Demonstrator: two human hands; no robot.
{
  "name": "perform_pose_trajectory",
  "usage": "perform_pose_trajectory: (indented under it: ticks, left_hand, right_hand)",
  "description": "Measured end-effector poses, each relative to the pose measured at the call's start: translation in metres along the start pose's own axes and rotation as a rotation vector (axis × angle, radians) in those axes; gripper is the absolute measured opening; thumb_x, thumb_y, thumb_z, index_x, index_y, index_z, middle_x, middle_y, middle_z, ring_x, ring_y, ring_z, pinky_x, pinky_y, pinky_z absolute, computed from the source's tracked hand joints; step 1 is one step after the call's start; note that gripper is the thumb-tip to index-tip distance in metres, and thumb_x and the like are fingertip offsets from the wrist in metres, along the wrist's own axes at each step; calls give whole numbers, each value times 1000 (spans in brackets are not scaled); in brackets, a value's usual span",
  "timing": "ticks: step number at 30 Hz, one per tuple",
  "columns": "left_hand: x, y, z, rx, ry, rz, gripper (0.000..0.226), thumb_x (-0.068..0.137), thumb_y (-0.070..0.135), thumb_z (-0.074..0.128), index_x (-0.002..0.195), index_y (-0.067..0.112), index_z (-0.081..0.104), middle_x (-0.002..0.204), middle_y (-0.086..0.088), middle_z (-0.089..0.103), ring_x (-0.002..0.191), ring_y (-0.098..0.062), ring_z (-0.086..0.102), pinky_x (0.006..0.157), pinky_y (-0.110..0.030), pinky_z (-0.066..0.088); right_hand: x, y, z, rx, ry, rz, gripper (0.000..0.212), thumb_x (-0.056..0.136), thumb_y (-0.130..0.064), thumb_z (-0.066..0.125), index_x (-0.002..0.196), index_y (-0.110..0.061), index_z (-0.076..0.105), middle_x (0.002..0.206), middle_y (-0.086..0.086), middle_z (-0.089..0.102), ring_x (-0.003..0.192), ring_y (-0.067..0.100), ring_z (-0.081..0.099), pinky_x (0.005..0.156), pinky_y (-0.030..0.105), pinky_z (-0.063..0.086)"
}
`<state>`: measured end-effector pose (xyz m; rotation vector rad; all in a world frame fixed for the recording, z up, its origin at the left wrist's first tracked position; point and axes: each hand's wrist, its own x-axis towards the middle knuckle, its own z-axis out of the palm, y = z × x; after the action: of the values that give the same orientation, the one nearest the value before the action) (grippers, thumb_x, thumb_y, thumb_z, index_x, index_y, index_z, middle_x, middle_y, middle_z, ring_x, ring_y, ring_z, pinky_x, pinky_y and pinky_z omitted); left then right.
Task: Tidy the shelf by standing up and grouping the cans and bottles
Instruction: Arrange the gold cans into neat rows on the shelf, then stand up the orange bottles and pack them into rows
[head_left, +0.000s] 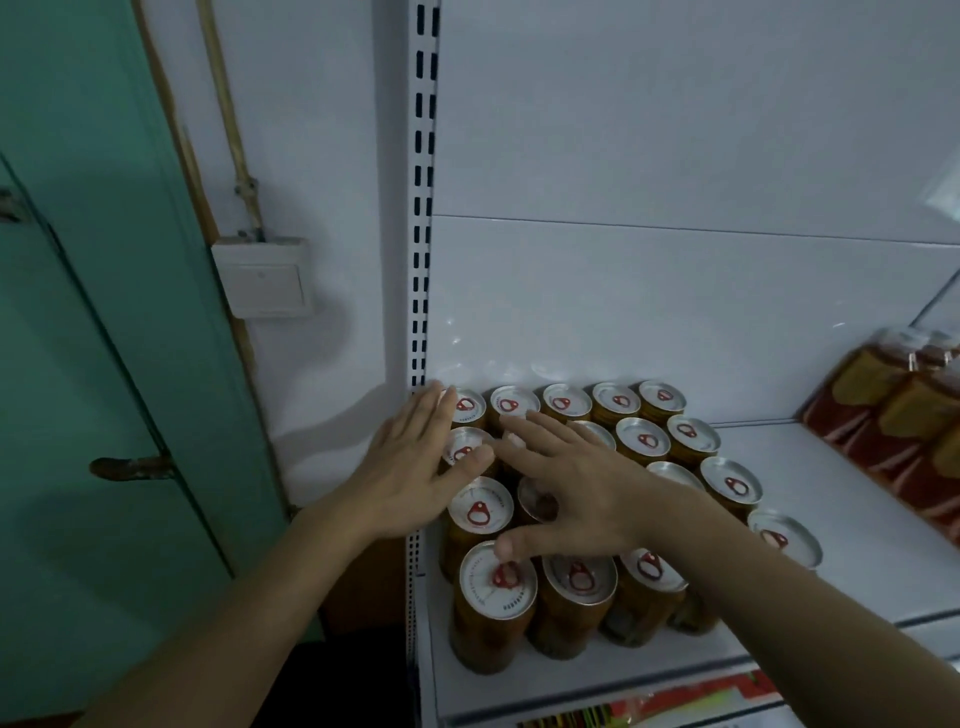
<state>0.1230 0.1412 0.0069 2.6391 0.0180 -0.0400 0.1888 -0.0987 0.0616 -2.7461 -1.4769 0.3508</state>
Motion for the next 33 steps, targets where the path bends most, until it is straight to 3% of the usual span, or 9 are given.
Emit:
perform_pose_trajectory:
  ticks: [3,14,17,21,25,33]
  left_hand:
    - [0,23,-12,69,36,28,106,81,97,0,165,35,-18,171,13,-30,156,-8,-30,132,-53,-2]
    - [-14,175,10,352,-37,116,103,83,92,-3,167,34,-15,172,8,-30,155,-14,-35,130,-53,-9]
    - [-18,227,34,347,-4,148,107,78,94,-7,167,34,-15,172,8,-30,156,-14,-34,130,-52,-8]
    - [-18,310,80,305,-4,206,101,86,92,4,167,35,-12,173,10,-28,155,-11,-35,131,-50,-10]
    - [-8,395,129,300,-5,298,101,85,90,4,167,34,-12,173,10,-27,155,-10,-34,131,-47,-11]
    - [28,525,203,292,-43,498,92,95,86,16,167,36,-14,173,12,-27,155,-7,-34,132,-44,-9]
  right_hand:
    - [-23,11,-2,-18,58,65,113,79,-104,33,170,-45,1,180,-11,-11,165,17,-13,133,57,7]
    - [-163,58,10,-33,176,283,107,82,-102,11,170,-42,-1,180,-9,-10,166,17,-11,134,53,5]
    - [-214,78,18,-9,204,347,107,81,-102,9,170,-43,-7,179,-8,-13,165,17,-16,134,53,1]
    - [-294,119,30,-1,201,428,106,83,-102,8,169,-44,-11,178,-9,-20,164,16,-21,134,52,-3]
    - [-378,165,42,-13,228,528,110,77,-105,1,168,-44,-11,179,-8,-16,165,18,-17,134,54,1]
    - [-493,262,67,11,249,754,113,76,-107,5,168,-45,-8,179,-9,-13,165,20,-16,134,54,0]
